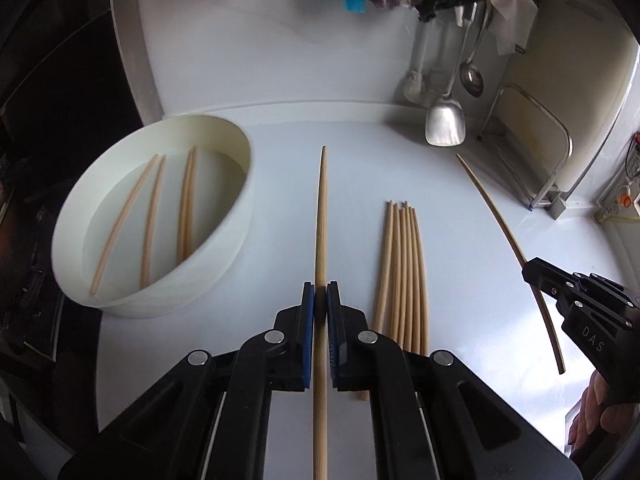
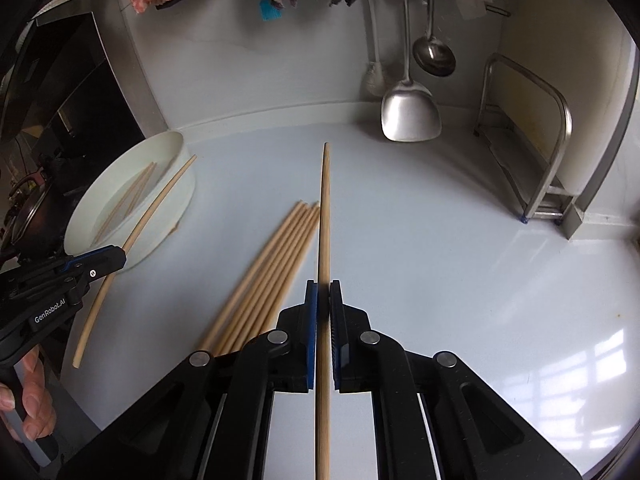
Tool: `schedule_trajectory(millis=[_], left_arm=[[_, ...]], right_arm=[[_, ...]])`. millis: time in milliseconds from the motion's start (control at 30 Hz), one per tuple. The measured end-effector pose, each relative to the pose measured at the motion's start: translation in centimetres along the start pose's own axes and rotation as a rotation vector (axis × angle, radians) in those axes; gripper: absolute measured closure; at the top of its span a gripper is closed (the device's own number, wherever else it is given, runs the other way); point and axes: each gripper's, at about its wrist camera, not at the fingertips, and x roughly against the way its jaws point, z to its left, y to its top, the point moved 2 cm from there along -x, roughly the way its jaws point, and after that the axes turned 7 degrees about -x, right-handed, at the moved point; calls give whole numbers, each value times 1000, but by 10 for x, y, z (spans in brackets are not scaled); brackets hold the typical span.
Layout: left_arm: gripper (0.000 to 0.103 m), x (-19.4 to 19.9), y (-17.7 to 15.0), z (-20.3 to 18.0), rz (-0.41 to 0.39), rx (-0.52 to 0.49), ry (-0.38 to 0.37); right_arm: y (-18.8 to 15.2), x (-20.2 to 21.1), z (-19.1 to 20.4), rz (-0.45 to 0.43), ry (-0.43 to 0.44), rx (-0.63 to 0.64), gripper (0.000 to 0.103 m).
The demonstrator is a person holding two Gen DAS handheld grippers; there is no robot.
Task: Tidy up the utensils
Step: 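Carry both held chopsticks over the white basin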
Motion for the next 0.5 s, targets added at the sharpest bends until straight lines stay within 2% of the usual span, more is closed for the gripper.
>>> schedule_trajectory(millis=[267,500], left_arm=[[96,29,12,89,-20,79,74],[96,14,31,180,-16,121,84]], right_arm=[[33,0,94,-6,142,70,97],[66,-47,186,41,198,77,97]])
